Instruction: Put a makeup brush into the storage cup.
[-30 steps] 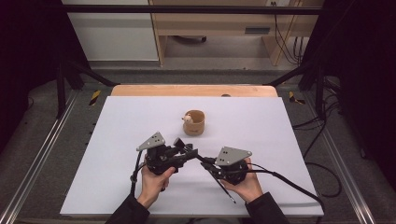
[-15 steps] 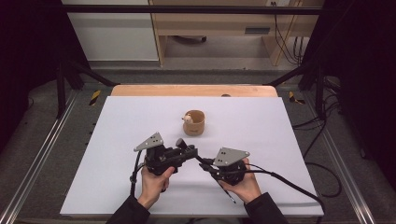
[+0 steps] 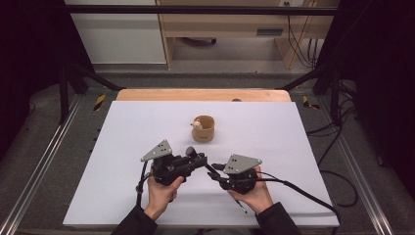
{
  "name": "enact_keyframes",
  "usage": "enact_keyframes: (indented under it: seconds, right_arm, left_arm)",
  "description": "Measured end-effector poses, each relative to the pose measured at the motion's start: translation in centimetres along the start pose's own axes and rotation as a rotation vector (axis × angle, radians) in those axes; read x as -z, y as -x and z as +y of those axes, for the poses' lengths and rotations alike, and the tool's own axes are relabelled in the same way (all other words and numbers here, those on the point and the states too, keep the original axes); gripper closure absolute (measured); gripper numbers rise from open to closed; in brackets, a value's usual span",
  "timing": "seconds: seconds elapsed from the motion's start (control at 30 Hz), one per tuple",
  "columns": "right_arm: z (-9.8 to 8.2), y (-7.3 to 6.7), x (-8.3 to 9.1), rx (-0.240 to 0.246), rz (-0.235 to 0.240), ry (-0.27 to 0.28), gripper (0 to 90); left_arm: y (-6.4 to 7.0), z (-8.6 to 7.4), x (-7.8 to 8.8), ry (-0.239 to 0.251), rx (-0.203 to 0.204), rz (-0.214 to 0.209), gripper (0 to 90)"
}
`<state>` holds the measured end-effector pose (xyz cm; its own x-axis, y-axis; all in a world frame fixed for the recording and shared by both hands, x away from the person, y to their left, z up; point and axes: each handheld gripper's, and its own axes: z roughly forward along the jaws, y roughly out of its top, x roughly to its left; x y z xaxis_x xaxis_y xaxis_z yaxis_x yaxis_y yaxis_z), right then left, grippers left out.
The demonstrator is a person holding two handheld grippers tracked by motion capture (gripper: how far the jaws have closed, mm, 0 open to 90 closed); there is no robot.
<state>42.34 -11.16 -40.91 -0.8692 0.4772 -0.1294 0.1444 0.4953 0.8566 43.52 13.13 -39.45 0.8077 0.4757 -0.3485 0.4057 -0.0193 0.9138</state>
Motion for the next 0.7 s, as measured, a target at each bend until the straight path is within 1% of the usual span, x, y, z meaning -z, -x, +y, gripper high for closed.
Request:
enact_keyframes:
  seconds: [0.03,0.07,0.1,0.27,0.37,0.5,0.7]
  right_arm:
    - [0.0,0.0,0.1,0.0,-0.006,0.005,63.1]
    - [0.1,0.0,0.1,-0.004,-0.013,0.011,57.6]
    - [0.1,0.1,0.1,-0.015,-0.02,0.014,54.8]
    - [0.2,0.2,0.2,-0.029,-0.039,0.019,47.4]
    - [0.2,0.2,0.2,-0.039,-0.045,0.023,45.0]
    - [0.3,0.2,0.2,-0.062,-0.035,0.037,44.4]
    - [0.4,0.2,0.0,-0.083,-0.017,0.044,51.5]
  left_arm:
    - [0.0,0.0,0.0,-0.002,-0.01,0.012,76.3]
    - [0.1,0.1,0.1,-0.008,-0.013,0.017,76.3]
    - [0.1,0.1,0.1,-0.012,-0.015,0.025,76.3]
    - [0.3,0.0,-0.2,-0.039,-0.034,0.057,76.3]
    - [0.4,-0.1,-0.4,-0.047,-0.044,0.073,76.3]
    - [0.6,-0.1,-0.7,-0.053,-0.052,0.084,76.3]
    - [0.9,-0.3,-1.0,-0.062,-0.061,0.092,76.3]
